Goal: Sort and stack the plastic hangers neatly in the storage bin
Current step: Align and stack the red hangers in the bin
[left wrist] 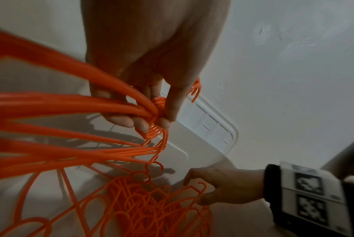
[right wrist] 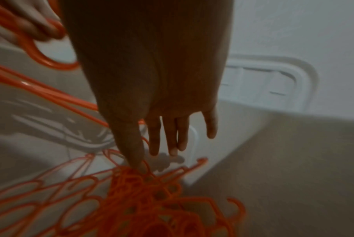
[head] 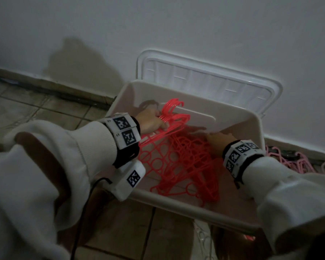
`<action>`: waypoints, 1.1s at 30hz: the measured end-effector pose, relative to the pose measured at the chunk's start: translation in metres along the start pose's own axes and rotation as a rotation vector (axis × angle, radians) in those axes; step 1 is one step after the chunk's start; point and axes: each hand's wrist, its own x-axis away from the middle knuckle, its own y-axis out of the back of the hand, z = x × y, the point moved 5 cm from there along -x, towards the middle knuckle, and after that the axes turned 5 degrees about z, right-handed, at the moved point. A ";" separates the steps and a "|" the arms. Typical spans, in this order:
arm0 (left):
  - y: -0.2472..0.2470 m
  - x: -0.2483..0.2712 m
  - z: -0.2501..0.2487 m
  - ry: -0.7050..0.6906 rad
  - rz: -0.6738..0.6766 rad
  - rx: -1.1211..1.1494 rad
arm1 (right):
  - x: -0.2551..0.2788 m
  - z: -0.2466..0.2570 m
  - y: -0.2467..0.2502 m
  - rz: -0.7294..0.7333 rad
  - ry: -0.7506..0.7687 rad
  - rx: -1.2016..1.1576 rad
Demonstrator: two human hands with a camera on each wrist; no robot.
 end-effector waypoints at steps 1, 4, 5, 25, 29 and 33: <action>-0.001 0.000 -0.001 -0.009 0.007 0.000 | -0.006 -0.009 -0.005 0.027 -0.050 0.030; -0.003 -0.001 -0.002 -0.016 0.021 -0.005 | -0.020 -0.019 -0.017 0.089 -0.103 0.057; -0.003 -0.002 -0.001 -0.014 0.023 -0.003 | -0.022 -0.017 -0.017 0.074 -0.101 0.069; 0.004 0.001 0.000 -0.029 0.003 -0.091 | -0.022 0.006 -0.007 -0.097 -0.015 0.019; 0.006 0.000 0.001 -0.024 -0.022 -0.118 | -0.028 0.008 -0.015 -0.071 -0.013 0.046; 0.008 0.000 0.003 -0.024 -0.029 -0.130 | -0.032 0.007 -0.013 -0.042 -0.013 0.028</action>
